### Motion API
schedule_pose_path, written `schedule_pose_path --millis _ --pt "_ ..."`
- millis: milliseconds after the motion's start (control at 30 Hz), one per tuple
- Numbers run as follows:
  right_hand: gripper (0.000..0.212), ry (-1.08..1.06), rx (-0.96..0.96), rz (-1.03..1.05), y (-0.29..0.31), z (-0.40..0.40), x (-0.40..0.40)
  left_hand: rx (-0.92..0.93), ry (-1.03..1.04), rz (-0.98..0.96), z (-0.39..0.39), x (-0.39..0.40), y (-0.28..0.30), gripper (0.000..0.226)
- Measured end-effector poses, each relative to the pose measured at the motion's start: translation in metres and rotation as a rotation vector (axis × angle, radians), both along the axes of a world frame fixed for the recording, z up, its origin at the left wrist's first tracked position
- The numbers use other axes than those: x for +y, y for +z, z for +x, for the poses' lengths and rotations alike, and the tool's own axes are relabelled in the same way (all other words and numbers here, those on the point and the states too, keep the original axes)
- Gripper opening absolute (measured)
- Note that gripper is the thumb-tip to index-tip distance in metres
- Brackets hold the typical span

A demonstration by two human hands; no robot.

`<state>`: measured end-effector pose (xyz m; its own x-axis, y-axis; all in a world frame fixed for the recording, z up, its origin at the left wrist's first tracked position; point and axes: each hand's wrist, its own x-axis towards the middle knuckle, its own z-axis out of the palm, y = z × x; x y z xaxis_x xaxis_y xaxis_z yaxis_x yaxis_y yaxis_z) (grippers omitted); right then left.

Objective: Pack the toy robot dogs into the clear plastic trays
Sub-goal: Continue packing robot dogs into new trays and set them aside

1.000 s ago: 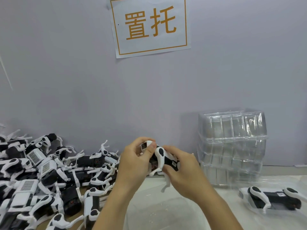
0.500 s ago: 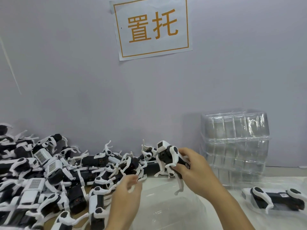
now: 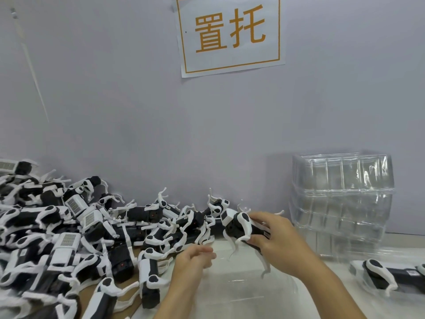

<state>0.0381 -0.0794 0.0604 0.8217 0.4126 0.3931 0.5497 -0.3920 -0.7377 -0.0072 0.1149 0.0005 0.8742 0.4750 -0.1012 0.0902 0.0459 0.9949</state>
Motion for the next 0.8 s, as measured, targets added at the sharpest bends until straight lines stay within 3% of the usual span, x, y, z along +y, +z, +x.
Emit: schedule_pose_path --millis 167,333,633,800 --pt "0.04 0.017 0.072 -0.148 -0.01 0.002 0.008 -0.024 0.02 -0.076 0.007 -0.002 0.0 0.011" --pt "0.042 0.021 0.107 -0.358 -0.029 0.002 0.021 -0.069 -0.03 -0.094 0.008 -0.003 -0.005 0.026" --pt "0.05 -0.075 -0.03 -0.32 -0.026 0.01 0.016 -0.105 -0.019 -0.082 0.014 -0.002 -0.008 0.029" --pt "0.047 -0.052 -0.076 -0.427 -0.029 0.005 0.019 -0.098 -0.047 -0.037 0.015 -0.002 -0.01 0.033"
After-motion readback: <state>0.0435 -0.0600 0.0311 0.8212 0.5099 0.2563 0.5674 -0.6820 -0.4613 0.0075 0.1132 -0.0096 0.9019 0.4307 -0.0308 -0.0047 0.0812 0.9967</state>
